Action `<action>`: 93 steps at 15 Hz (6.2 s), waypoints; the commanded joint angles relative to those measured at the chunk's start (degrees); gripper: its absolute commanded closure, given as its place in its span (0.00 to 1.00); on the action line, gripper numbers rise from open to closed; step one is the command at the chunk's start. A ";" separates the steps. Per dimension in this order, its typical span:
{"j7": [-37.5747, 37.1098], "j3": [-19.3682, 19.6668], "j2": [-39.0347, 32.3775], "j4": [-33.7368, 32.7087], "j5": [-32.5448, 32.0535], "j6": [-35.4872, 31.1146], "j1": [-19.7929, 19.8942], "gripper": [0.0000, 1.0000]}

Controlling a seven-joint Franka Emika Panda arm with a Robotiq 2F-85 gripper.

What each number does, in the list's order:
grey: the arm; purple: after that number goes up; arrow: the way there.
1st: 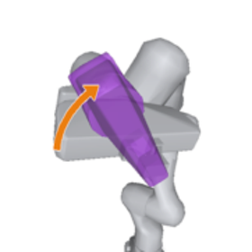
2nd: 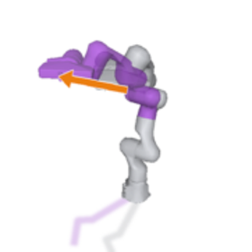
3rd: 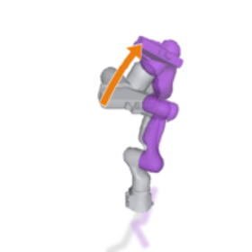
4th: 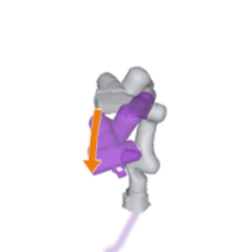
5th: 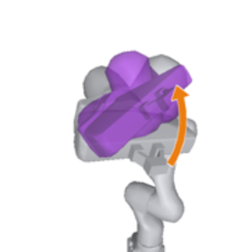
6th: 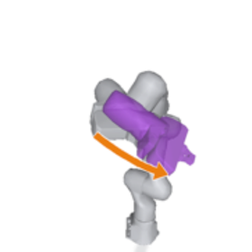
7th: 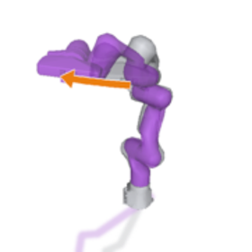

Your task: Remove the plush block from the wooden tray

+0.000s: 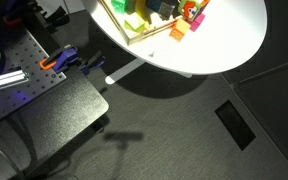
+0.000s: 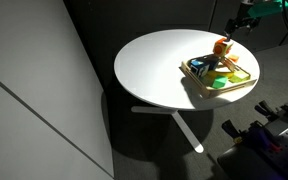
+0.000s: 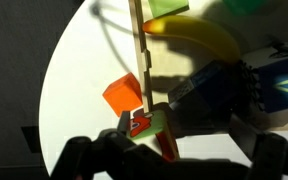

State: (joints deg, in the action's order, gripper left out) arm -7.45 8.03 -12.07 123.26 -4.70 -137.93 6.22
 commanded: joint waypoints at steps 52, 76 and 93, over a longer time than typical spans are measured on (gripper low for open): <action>-16.79 6.98 -21.40 -27.83 -3.41 2.11 -5.55 0.98; -1.14 1.34 -0.75 -12.21 -1.59 17.57 -2.76 0.00; 10.75 1.15 20.54 0.86 -0.22 23.93 0.28 0.00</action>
State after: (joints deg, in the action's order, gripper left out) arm 3.23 9.62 3.98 120.60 -6.24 -110.93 5.53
